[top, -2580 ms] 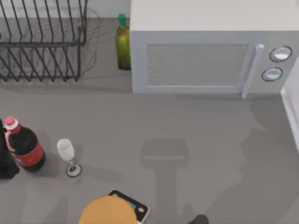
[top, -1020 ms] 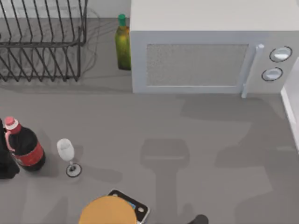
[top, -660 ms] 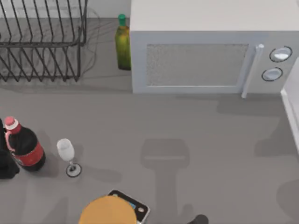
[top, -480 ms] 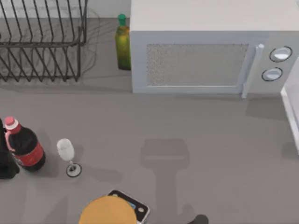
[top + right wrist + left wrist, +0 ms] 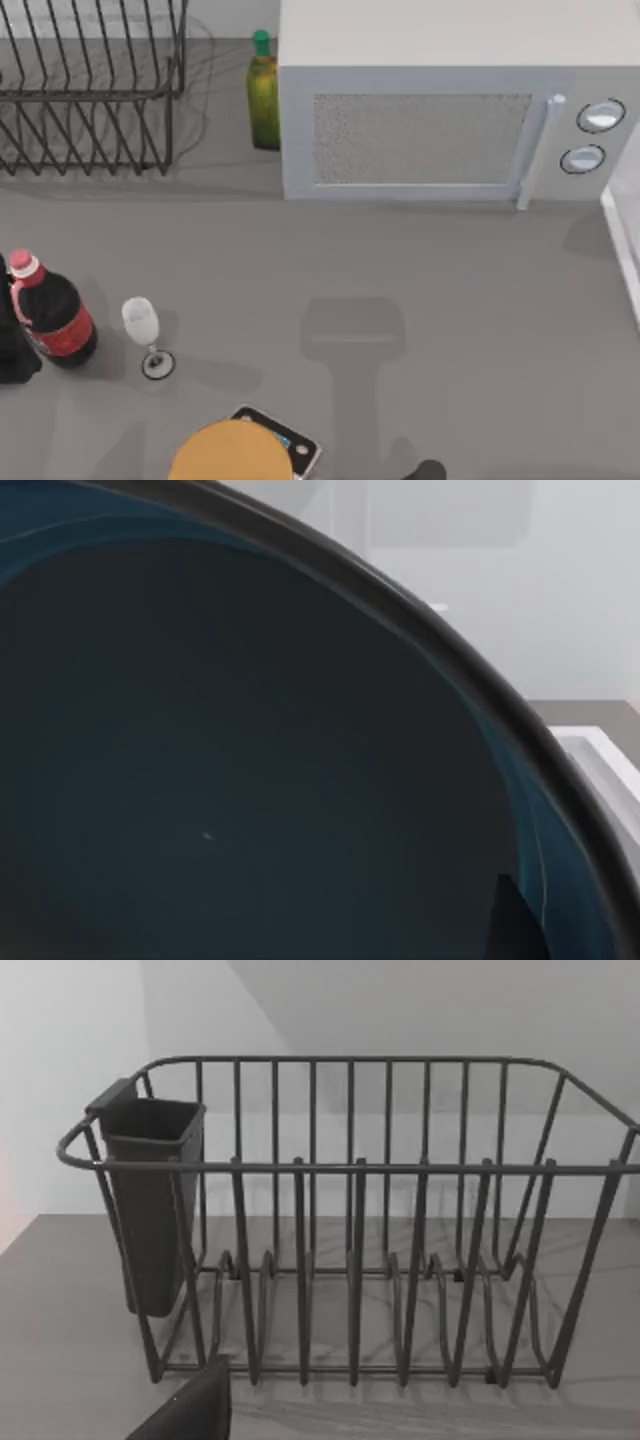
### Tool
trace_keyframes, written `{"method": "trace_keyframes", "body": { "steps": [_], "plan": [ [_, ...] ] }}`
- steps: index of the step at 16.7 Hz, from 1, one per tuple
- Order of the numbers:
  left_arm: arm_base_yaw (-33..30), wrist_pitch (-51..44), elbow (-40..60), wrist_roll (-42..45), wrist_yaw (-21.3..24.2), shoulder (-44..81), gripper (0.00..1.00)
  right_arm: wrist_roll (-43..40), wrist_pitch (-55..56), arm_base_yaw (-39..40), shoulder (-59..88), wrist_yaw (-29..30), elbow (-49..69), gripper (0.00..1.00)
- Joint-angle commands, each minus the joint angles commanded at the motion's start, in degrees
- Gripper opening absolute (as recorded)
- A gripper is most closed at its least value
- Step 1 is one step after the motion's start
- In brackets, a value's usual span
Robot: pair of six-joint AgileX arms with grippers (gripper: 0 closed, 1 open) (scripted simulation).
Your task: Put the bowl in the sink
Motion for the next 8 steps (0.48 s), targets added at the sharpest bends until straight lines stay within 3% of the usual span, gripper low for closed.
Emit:
{"method": "trace_keyframes", "body": {
  "steps": [8],
  "plan": [
    [0.0,0.0,0.0,0.0,0.0,0.0,1.00,0.0,0.0,0.0,0.0,0.0,0.0,0.68]
  ]
}}
